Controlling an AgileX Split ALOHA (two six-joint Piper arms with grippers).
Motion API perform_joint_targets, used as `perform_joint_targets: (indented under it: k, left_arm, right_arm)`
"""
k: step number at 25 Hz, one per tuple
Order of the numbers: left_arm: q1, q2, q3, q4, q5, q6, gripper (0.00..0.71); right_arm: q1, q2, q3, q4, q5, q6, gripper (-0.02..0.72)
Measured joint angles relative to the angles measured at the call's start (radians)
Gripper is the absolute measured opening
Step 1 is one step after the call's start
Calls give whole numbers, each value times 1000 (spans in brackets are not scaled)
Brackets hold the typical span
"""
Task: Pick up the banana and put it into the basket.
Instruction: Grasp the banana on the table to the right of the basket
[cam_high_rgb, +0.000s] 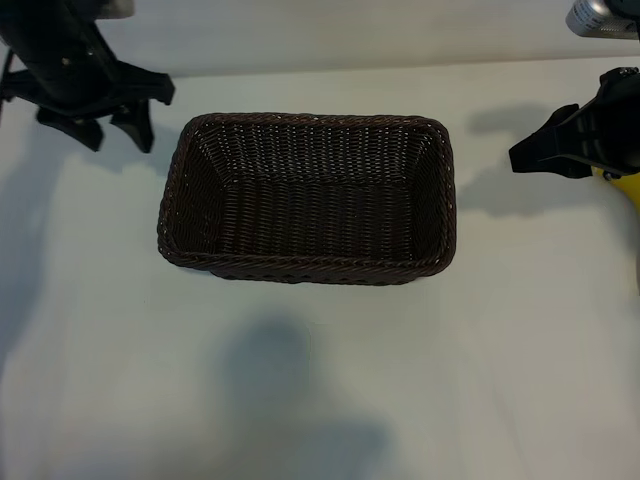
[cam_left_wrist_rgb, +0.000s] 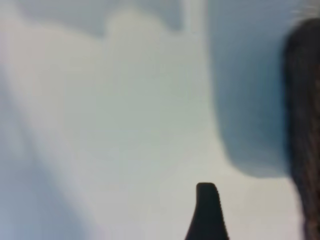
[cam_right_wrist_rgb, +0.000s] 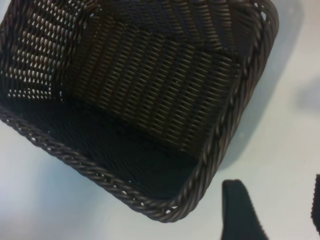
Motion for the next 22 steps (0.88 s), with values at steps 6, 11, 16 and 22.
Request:
perform_joint_targets:
  k: [6,11,16,22]
  left_arm:
    - [4,-6,0,153,0,-74,571]
    - [66,-6,0,180,0,-75,571]
    - [168,-14,0,161,0,-75,571]
    - [177,-90,0,106,0,-46,571]
  right_arm:
    - [0,0,0,0,0,0,376]
    - [0,0,0,0,0,0,376]
    - [0,0,0,0,0,0,376]
    - [0,0,0,0,0,0,376]
